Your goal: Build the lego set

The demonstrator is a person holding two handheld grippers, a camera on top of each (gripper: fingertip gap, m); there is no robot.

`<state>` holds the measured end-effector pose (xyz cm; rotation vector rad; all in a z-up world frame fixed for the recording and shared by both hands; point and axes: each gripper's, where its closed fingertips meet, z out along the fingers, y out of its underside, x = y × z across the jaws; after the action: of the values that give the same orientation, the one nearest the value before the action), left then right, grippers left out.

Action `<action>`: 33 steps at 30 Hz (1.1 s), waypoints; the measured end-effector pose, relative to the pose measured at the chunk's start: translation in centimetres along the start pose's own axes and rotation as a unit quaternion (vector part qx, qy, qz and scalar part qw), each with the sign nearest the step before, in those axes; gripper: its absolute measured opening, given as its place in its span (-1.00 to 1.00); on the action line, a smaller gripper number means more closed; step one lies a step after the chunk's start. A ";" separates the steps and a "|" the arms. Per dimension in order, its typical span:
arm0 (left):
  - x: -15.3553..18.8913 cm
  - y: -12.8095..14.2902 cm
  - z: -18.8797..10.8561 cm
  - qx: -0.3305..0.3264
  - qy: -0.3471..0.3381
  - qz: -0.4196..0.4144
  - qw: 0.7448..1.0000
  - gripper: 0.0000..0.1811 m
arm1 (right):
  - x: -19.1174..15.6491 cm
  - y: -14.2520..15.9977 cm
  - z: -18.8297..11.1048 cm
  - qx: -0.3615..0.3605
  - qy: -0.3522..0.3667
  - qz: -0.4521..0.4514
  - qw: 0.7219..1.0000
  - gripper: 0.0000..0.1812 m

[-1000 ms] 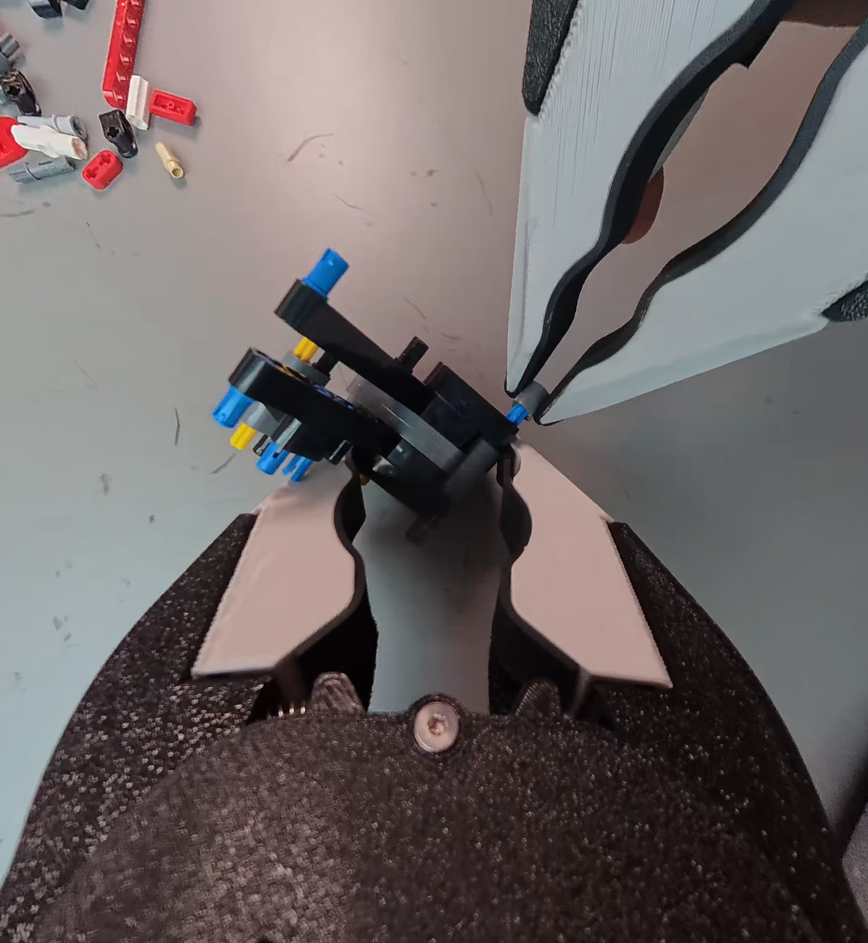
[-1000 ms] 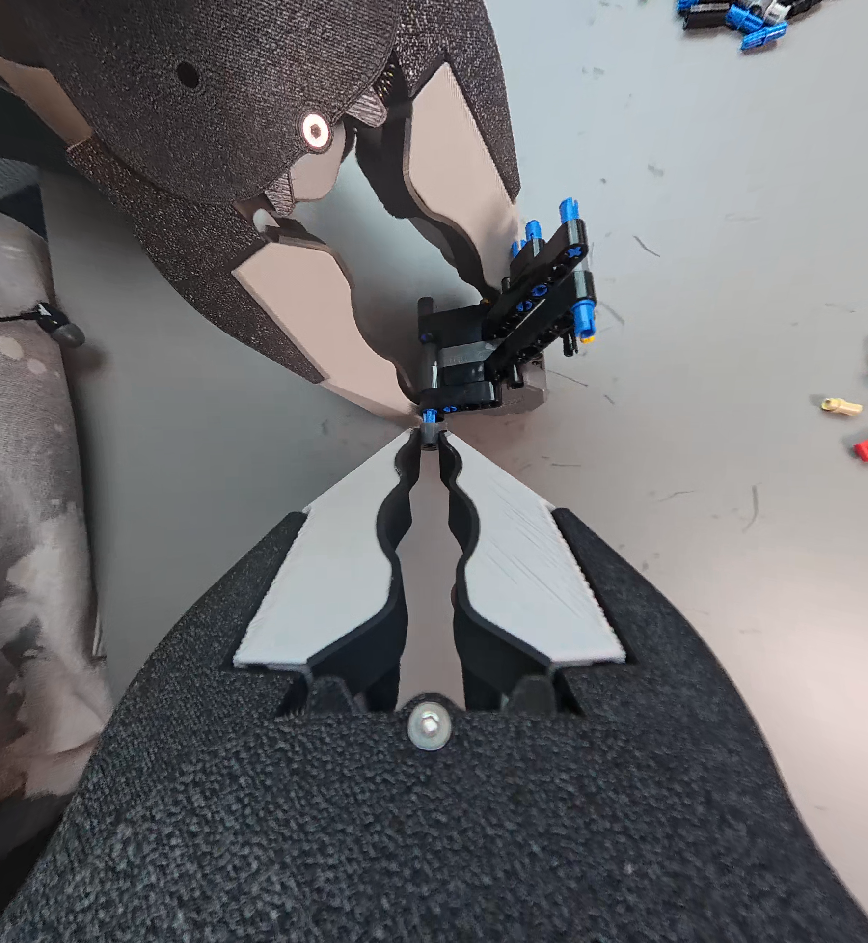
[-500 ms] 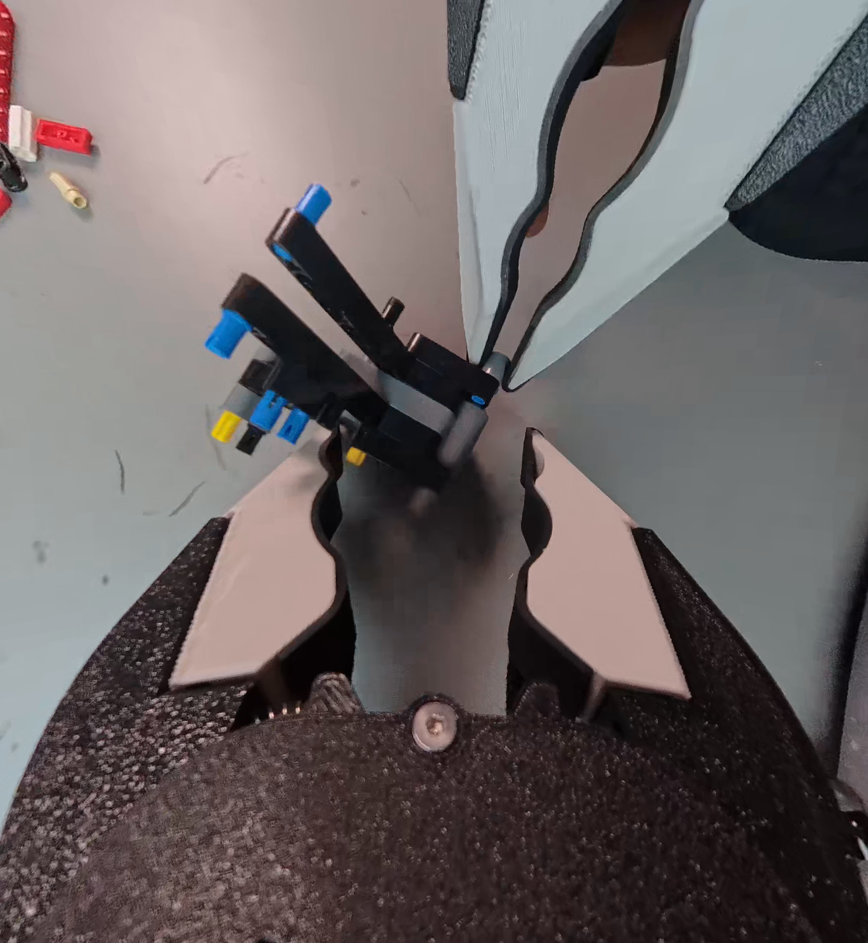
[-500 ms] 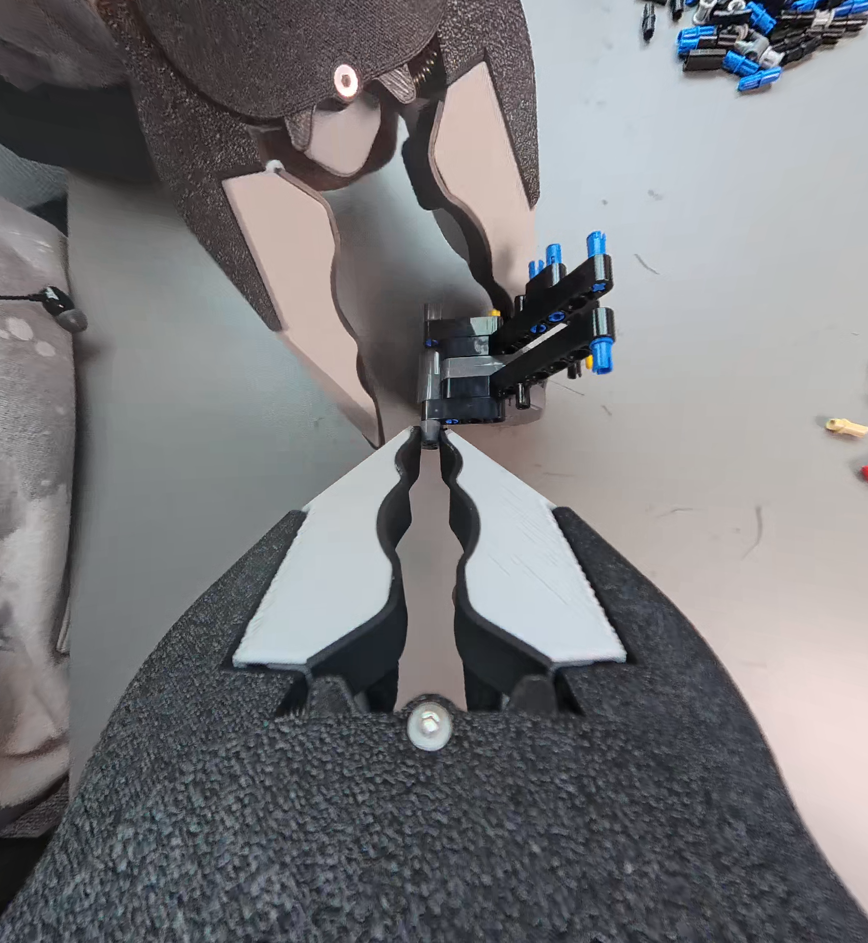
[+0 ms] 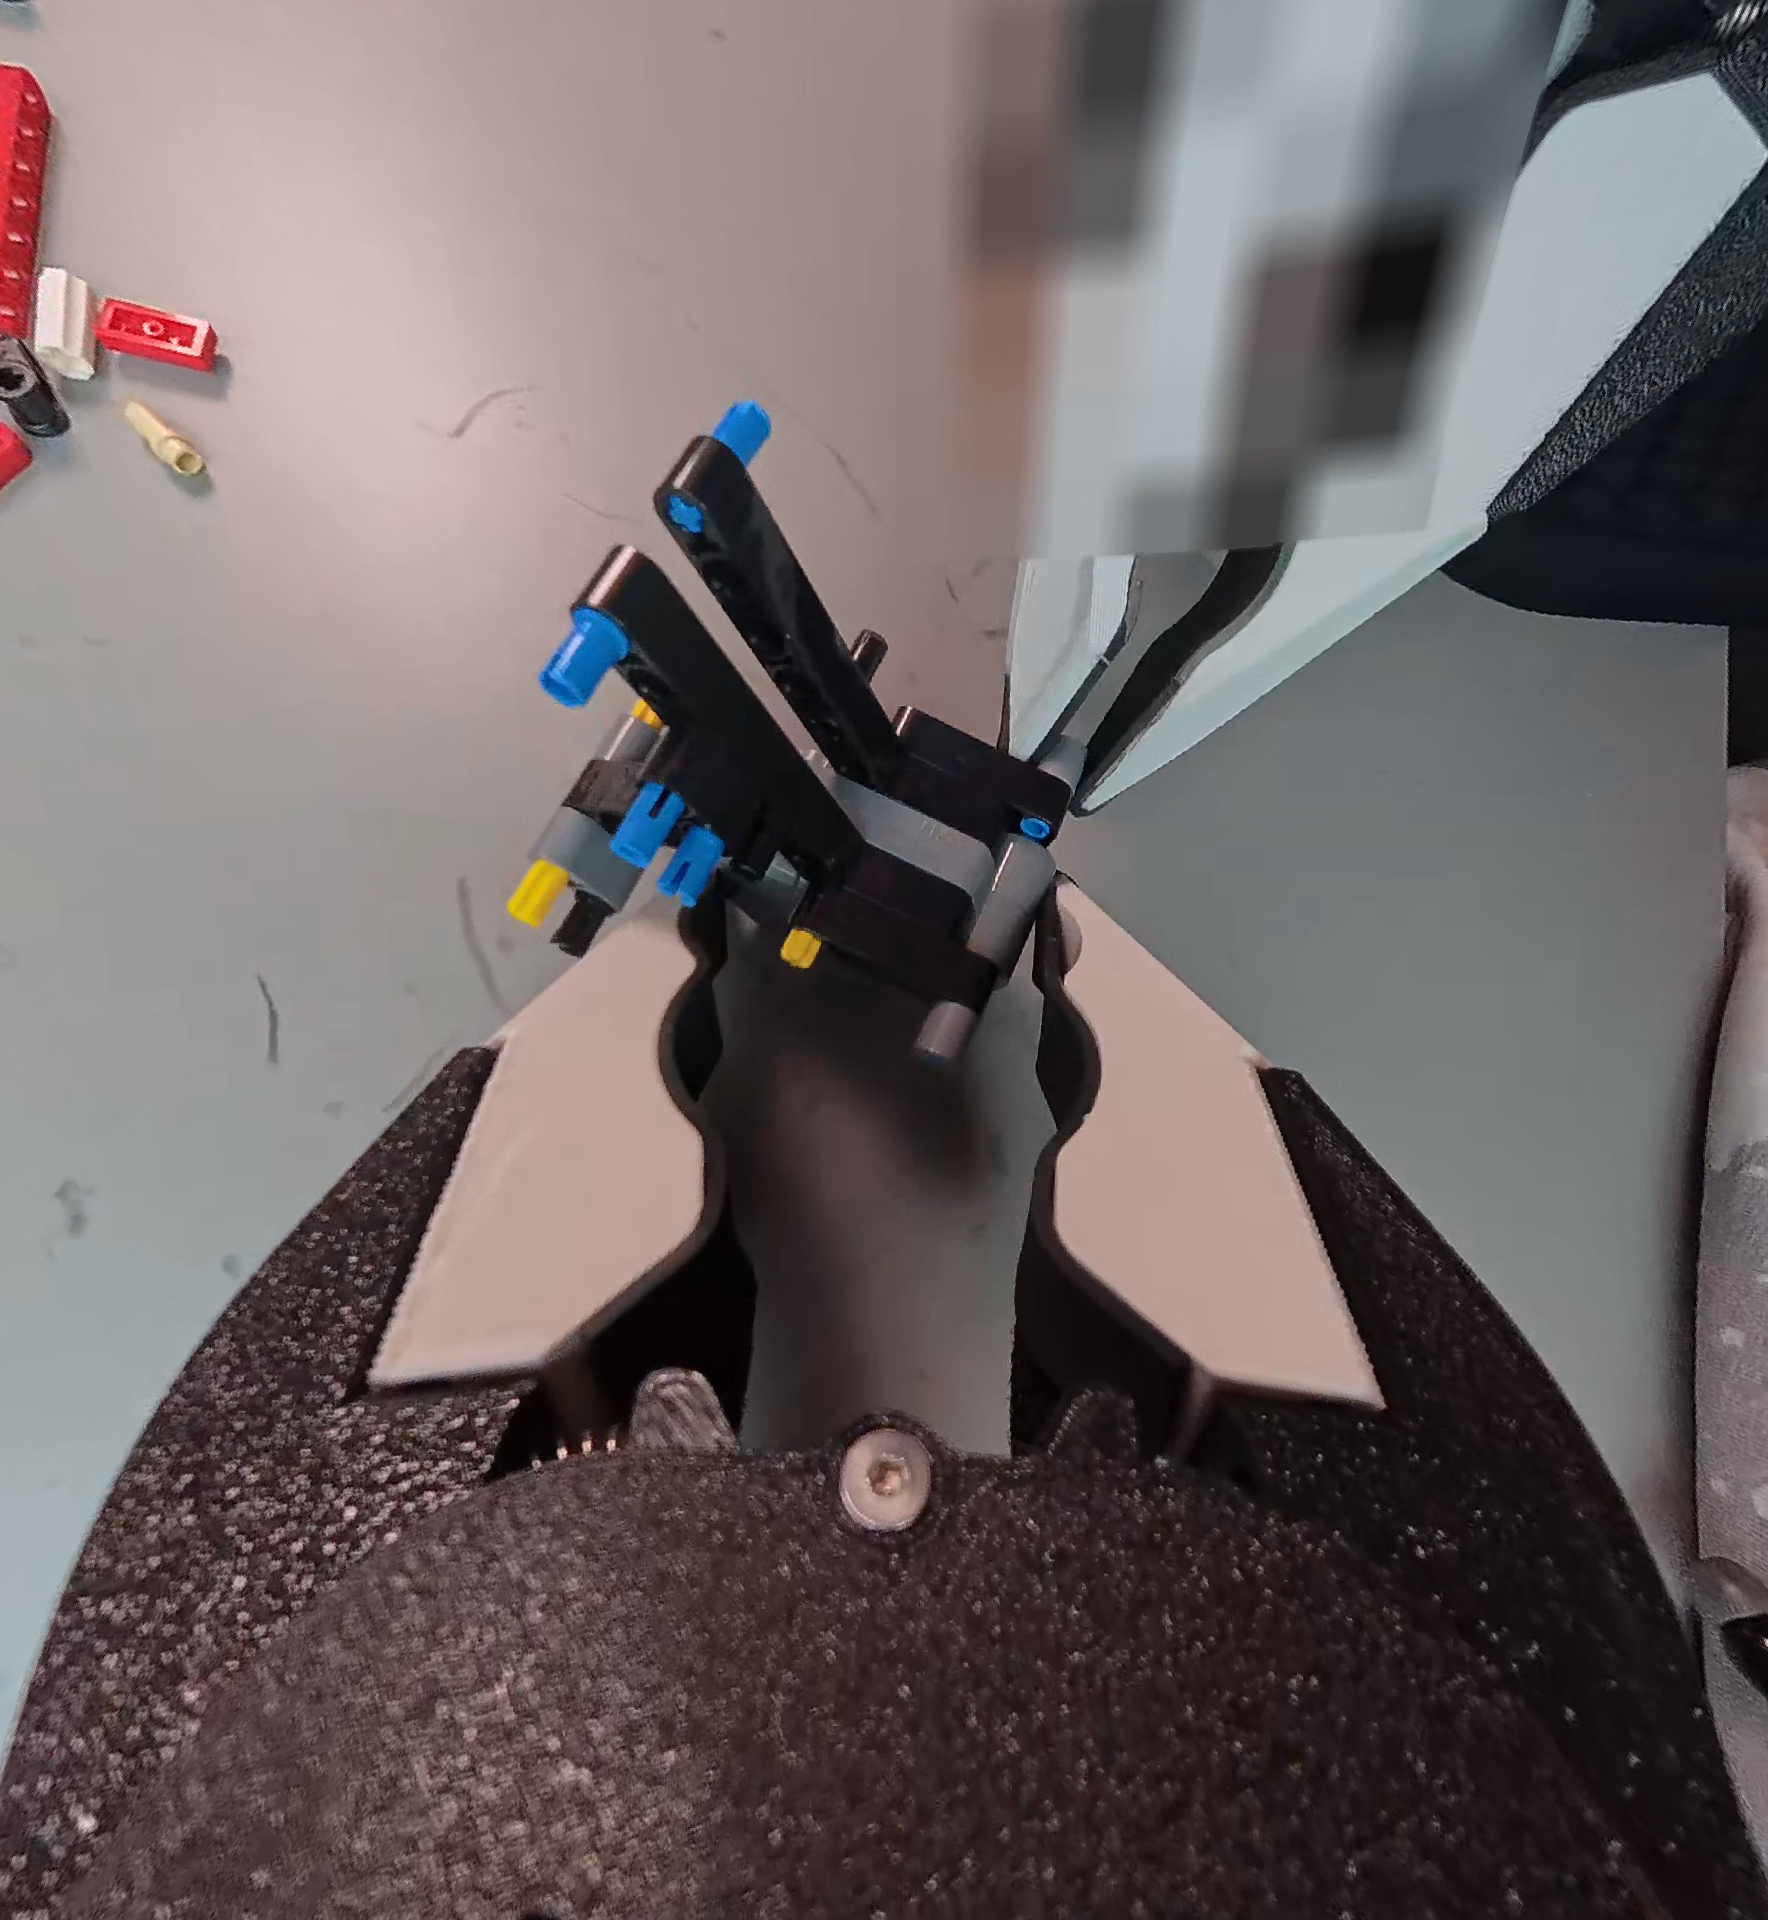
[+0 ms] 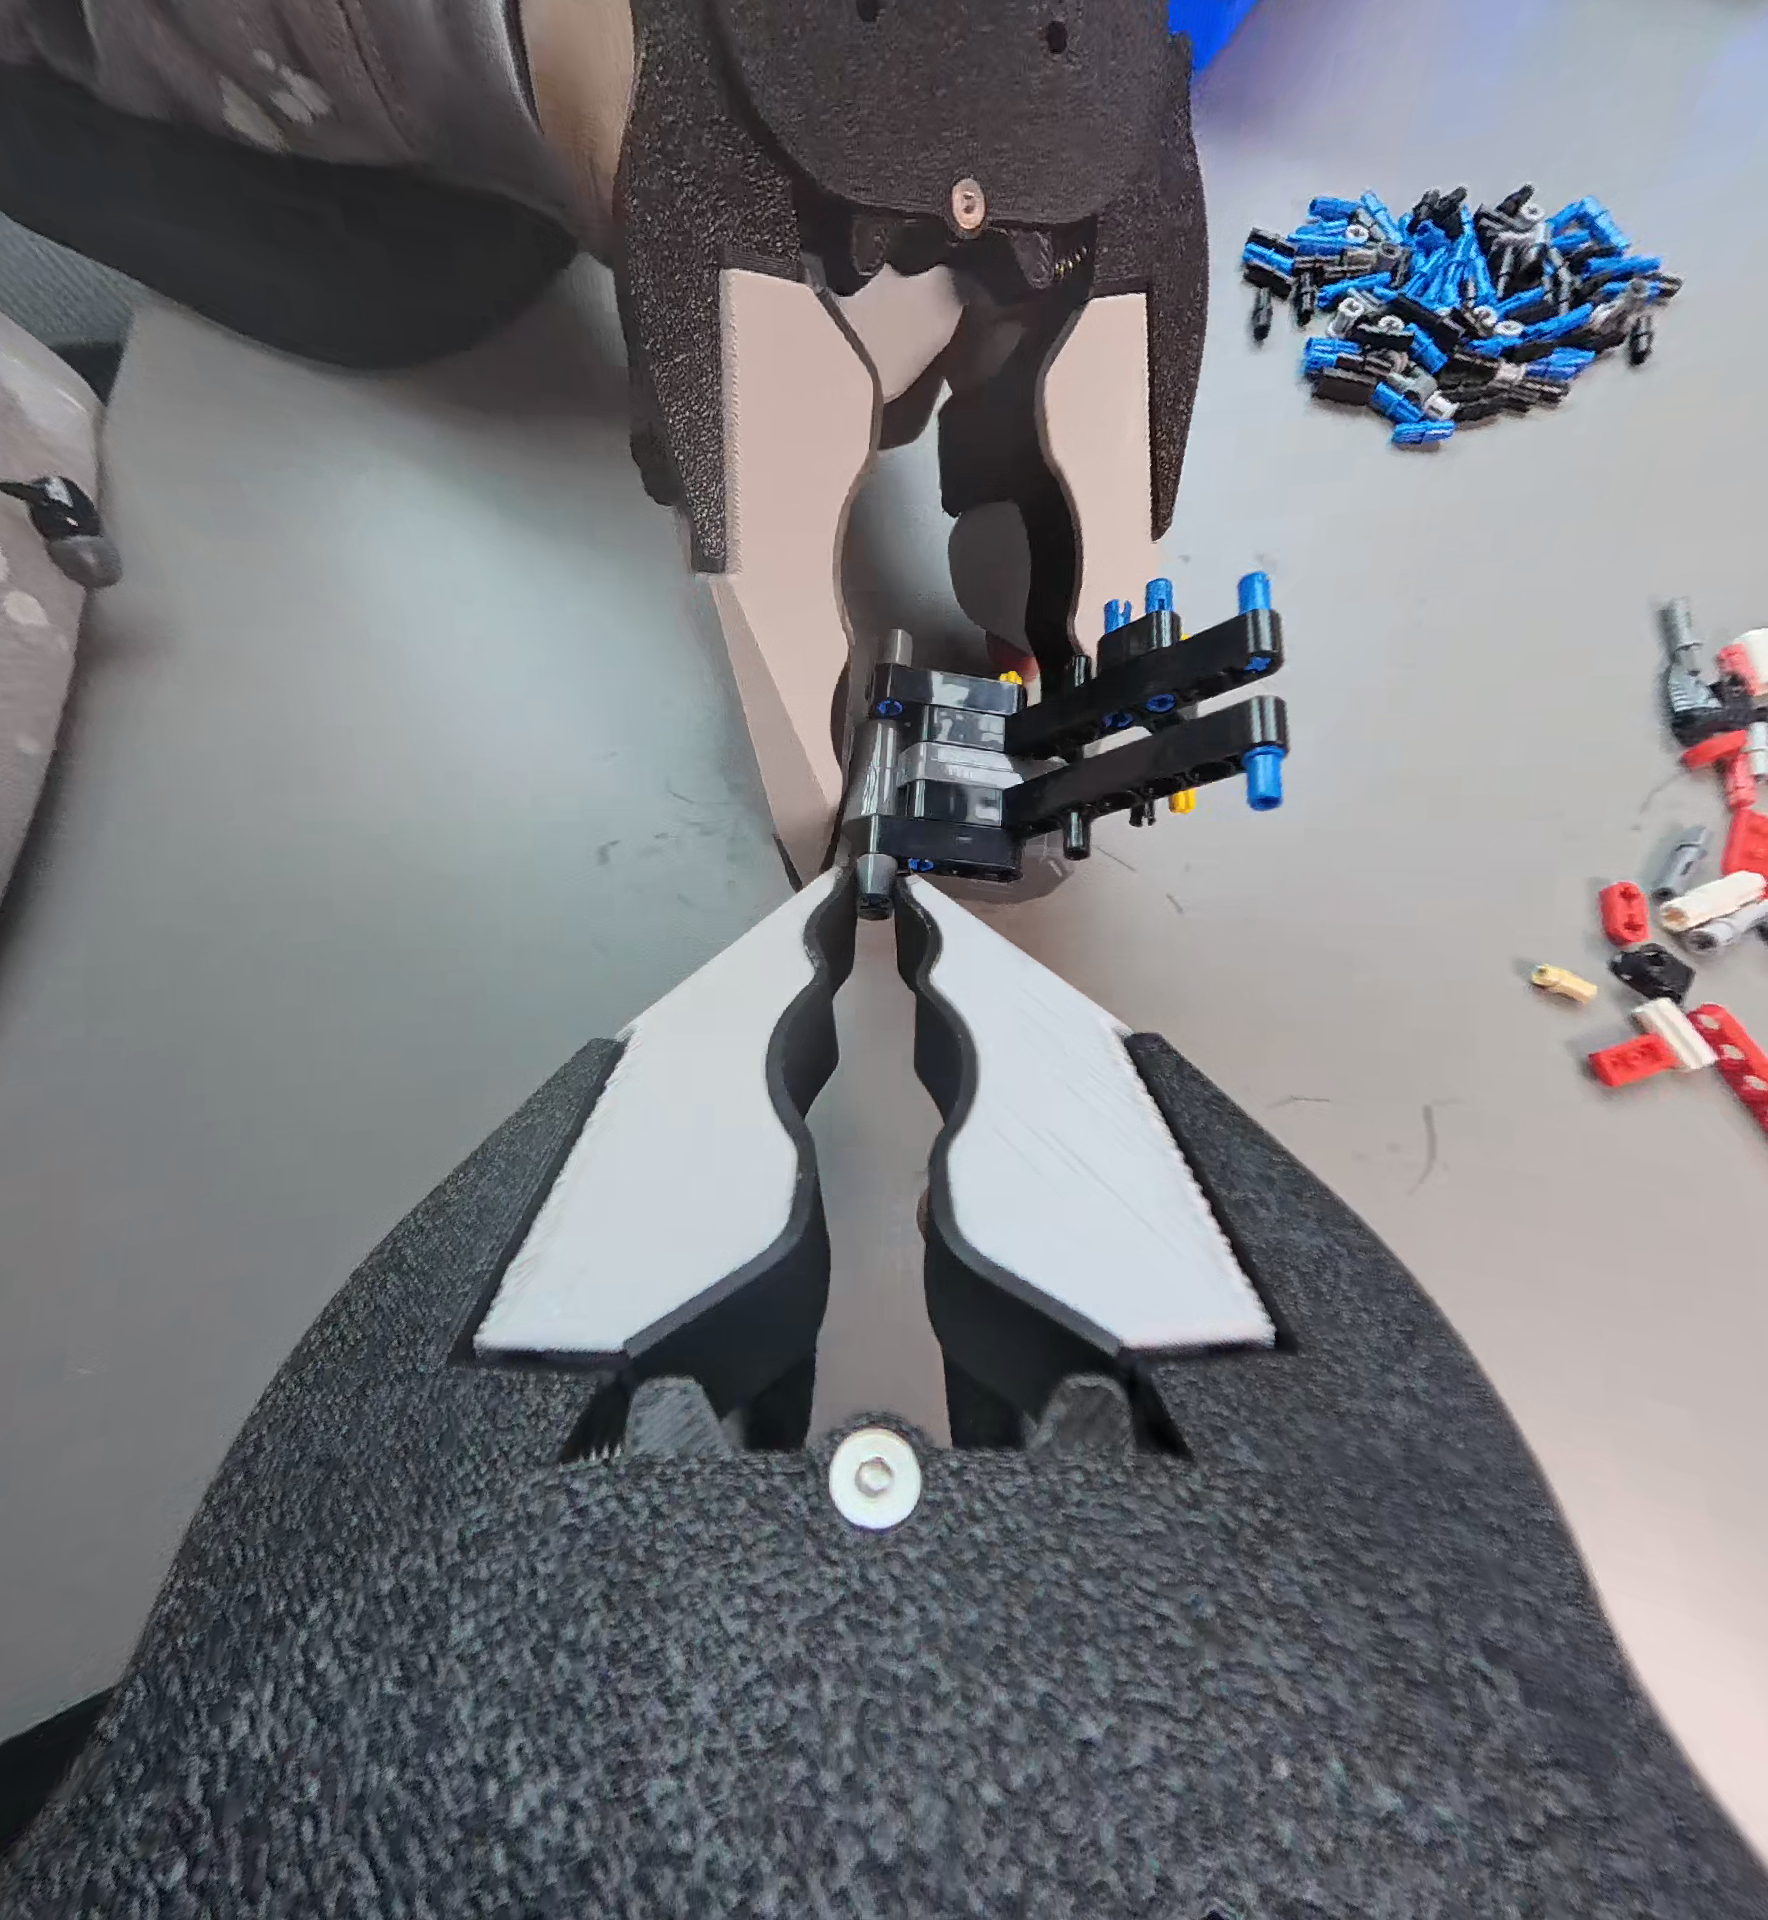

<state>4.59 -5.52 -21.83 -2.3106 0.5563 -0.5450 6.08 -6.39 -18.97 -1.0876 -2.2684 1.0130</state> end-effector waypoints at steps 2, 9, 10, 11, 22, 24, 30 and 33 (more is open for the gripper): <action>0.0 0.0 0.0 -0.001 0.000 -0.003 1.000 -0.34 | 0.1 0.0 0.0 -0.003 0.023 -0.018 1.000 -0.93; 0.1 0.0 0.1 0.002 -0.006 0.005 1.000 -0.34 | 0.0 0.0 0.0 -0.002 0.036 -0.023 0.999 -0.93; 0.0 0.1 0.1 0.003 -0.010 0.010 1.000 -0.34 | -0.1 0.1 0.0 -0.002 0.028 -0.014 1.000 -0.93; 0.0 0.1 0.1 0.003 -0.014 0.015 1.000 -0.34 | -0.1 0.1 0.0 0.000 0.018 -0.003 1.000 -0.93; 0.0 0.2 0.2 0.004 -0.026 0.027 0.999 -0.34 | -0.3 0.3 0.1 0.012 -0.019 0.038 0.999 -0.93; 0.0 0.2 0.2 0.005 -0.026 0.026 0.999 -0.34 | -0.3 0.3 0.1 0.011 -0.018 0.037 0.999 -0.93; 0.0 0.2 0.2 0.006 -0.027 0.032 0.999 -0.33 | -0.4 0.3 0.2 0.001 -0.015 0.029 0.999 -0.92; 0.7 0.4 0.0 0.005 -0.002 0.036 0.999 -0.15 | -0.4 0.3 0.2 0.000 -0.007 0.021 1.000 -0.92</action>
<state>5.09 -6.19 -21.96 -2.2726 0.6307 -0.5081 6.33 -6.68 -19.36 -1.1361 -2.2663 1.0403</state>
